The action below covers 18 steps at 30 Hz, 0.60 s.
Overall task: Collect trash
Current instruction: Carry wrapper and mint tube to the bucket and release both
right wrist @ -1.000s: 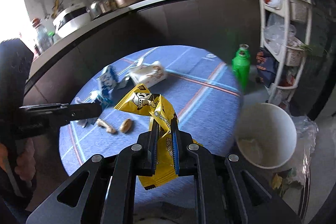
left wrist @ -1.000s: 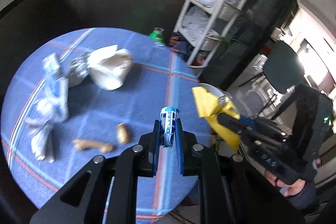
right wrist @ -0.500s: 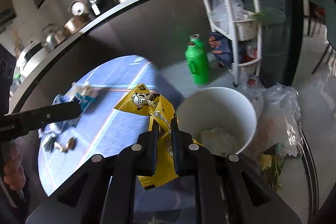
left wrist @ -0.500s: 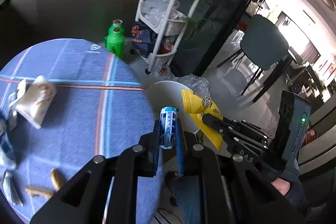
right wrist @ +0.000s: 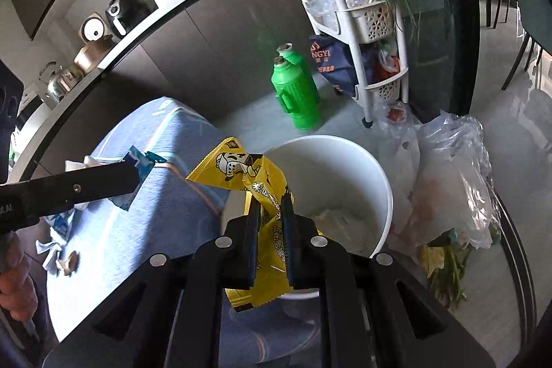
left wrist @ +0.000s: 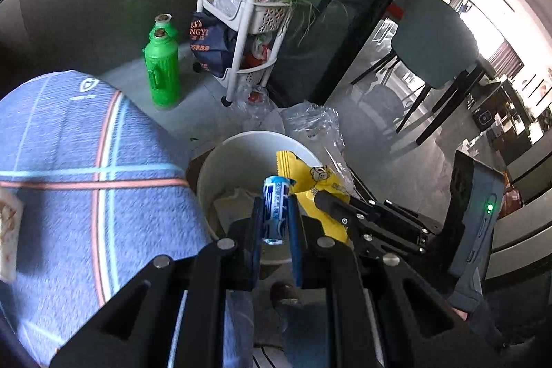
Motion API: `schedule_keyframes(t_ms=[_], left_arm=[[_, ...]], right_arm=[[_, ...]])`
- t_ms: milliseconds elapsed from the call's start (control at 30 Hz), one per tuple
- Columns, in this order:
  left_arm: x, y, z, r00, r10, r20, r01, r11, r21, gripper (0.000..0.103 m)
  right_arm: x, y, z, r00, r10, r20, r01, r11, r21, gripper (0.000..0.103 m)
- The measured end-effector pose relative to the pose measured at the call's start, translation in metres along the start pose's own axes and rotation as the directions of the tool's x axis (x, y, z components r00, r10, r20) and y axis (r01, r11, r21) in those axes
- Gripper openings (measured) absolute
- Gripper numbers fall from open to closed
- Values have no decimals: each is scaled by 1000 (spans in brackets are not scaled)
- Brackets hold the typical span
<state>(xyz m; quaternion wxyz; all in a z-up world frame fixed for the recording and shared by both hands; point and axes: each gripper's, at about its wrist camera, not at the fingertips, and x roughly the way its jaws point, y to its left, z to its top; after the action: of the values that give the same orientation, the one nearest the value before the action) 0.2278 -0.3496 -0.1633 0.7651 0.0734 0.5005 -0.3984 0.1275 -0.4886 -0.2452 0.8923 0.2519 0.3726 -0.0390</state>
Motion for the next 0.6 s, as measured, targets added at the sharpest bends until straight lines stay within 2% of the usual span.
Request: schedule_keyframes(t_ms=[200,300,367,400,433,467,500,533,567,600], left_arm=[[24,1,8,999,11,-30,-10,1000,15,16],[29,0,10,999,21,-28,-20,1000,22,20],[26,-4,8,999,39,-14,-39,999,22,29],[25,-3,8,999,47,-6,-47,999,17,43],[21,-2,9,998,59,12,-59,998,3,54],[18,-1,10,998,64,29,-63,998,-7,57],[15,0,11,997,61,48,-60,998,-14,60],[9,0,12,996,64,66,-63,998,-20,66],[6,1,13,994,72,78,-71,997,-24,71],[1,2,14,992,85,98,-82,996,-30,81]], right_arm=[[18,-13,2,1000,-22,-18,22,1000,-2,15],[23,-13,1,999,-29,-19,28,999,-19,18],[25,-15,0,1000,-28,-12,27,999,-32,29],[25,-15,-1,1000,-25,-7,24,999,-38,42],[25,-14,-2,1000,-20,0,20,999,-49,47],[24,-13,-3,1000,-17,4,18,998,-60,47],[24,-12,-3,1000,-15,9,15,998,-67,53],[23,-12,-4,1000,-12,15,13,997,-71,60],[22,-12,-4,1000,-9,19,11,997,-74,62],[21,-11,-5,1000,-7,25,9,997,-77,66]])
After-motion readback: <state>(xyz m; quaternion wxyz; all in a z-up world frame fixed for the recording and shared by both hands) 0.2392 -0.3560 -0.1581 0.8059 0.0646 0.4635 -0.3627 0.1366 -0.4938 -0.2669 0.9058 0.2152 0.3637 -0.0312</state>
